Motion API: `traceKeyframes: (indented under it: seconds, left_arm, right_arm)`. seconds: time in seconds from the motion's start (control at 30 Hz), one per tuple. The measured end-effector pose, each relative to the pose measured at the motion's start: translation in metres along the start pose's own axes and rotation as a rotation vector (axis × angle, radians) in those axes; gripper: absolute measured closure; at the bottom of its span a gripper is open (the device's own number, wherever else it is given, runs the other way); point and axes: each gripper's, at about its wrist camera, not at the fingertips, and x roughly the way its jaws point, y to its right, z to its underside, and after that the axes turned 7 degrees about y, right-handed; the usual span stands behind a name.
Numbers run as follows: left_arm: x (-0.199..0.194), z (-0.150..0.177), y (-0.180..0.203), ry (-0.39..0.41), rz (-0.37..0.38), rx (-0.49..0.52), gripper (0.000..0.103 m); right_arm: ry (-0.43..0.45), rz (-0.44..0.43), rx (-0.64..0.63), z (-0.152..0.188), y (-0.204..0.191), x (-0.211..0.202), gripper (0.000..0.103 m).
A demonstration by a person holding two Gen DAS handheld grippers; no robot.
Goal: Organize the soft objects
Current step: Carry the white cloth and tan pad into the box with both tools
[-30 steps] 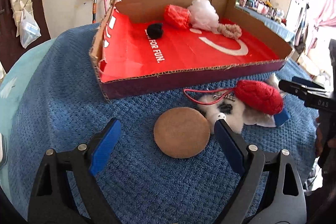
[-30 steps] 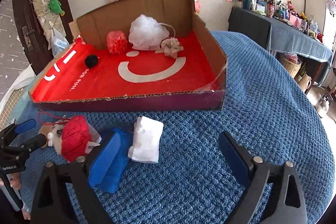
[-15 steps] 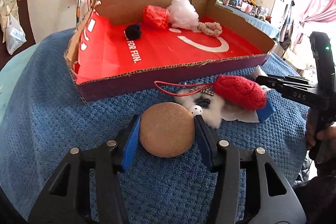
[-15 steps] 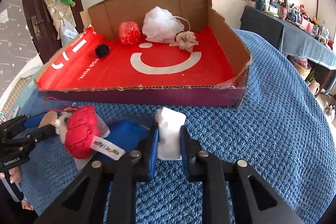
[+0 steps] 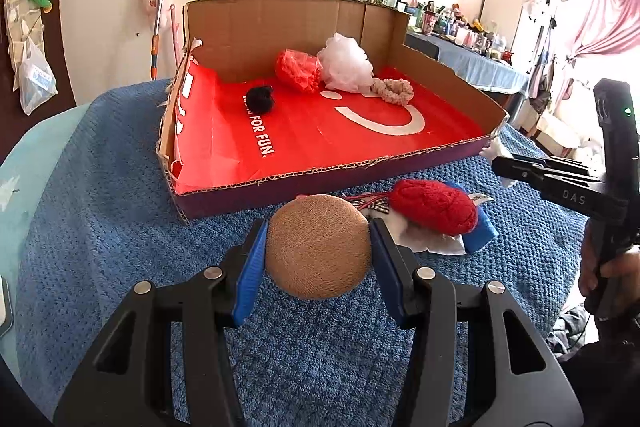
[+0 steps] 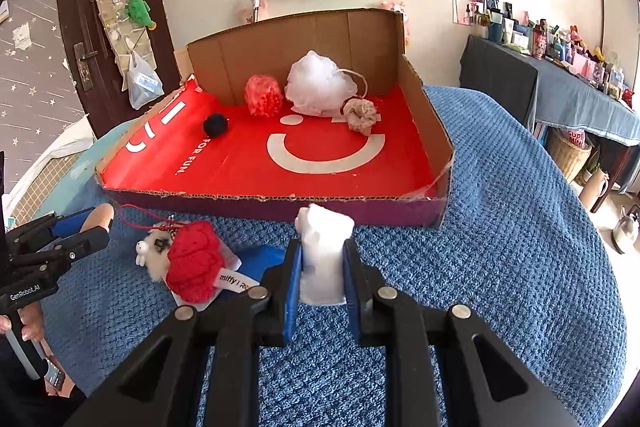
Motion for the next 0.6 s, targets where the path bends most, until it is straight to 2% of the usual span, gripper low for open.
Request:
traceKeyframes:
  seconds: [0.6]
  left_arm:
    - [-0.013,-0.018,0.007,0.047,0.009,0.030,0.055]
  right_arm:
    - [0.056,-0.023,-0.018,-0.022,-0.006,-0.008,0.081]
